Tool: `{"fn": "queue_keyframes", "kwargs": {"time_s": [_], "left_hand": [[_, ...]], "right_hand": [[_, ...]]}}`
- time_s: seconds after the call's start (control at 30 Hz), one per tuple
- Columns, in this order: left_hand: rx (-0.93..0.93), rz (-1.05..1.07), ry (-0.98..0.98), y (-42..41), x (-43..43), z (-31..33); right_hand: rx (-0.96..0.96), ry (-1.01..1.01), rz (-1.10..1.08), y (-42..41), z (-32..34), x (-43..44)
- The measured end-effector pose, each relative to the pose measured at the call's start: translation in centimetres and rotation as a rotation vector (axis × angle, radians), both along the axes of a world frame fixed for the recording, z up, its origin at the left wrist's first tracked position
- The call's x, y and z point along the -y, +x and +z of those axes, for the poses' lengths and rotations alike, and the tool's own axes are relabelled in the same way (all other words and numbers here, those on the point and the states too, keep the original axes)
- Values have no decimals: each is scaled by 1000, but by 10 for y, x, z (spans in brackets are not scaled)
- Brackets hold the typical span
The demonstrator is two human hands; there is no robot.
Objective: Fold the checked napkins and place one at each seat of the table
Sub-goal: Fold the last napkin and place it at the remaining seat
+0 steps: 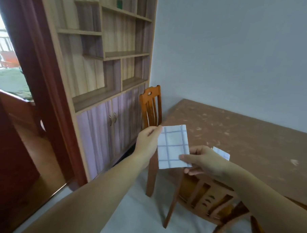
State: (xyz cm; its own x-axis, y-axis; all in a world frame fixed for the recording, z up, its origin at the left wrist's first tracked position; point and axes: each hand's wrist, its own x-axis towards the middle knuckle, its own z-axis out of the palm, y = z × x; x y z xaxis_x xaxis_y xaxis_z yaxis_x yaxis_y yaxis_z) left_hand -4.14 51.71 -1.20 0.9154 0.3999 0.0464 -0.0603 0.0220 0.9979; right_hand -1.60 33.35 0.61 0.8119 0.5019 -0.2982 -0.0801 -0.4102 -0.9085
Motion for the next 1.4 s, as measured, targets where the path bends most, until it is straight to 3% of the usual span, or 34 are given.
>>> {"fn": "queue_keyframes", "kwargs": {"time_s": [0.17,0.3,0.47,0.63,0.9,0.97,1.13,1.3,1.4], "left_hand": [[-80,27,31,54,-35,-9],[-156,-91,127,110,-59,-10],[-268,-247,231,183,-76,-14],[-226,-165,147,250,-97,-23],[-379,-381,21,362,-156,-57],[-402,-457,51,389,-174,-68],[-406,-511,-8,448,-193,-91],[-375,-538,-37,495,-178,-101],[-347,-602,-24,517,-164,-105]], "right_hand": [[28,116,-153,72,-21,-16],[-4,358,-381,151,-37,-33],[-22,469,-503,238,-45,-52],[-139,309,-229,293,-44,-68],[-106,132,-244,367,-54,-118],[-118,148,-348,385,-60,-135],[-135,336,-847,424,-80,-169],[-263,275,-748,447,-101,-187],[-229,327,-786,473,-111,-190]]}}
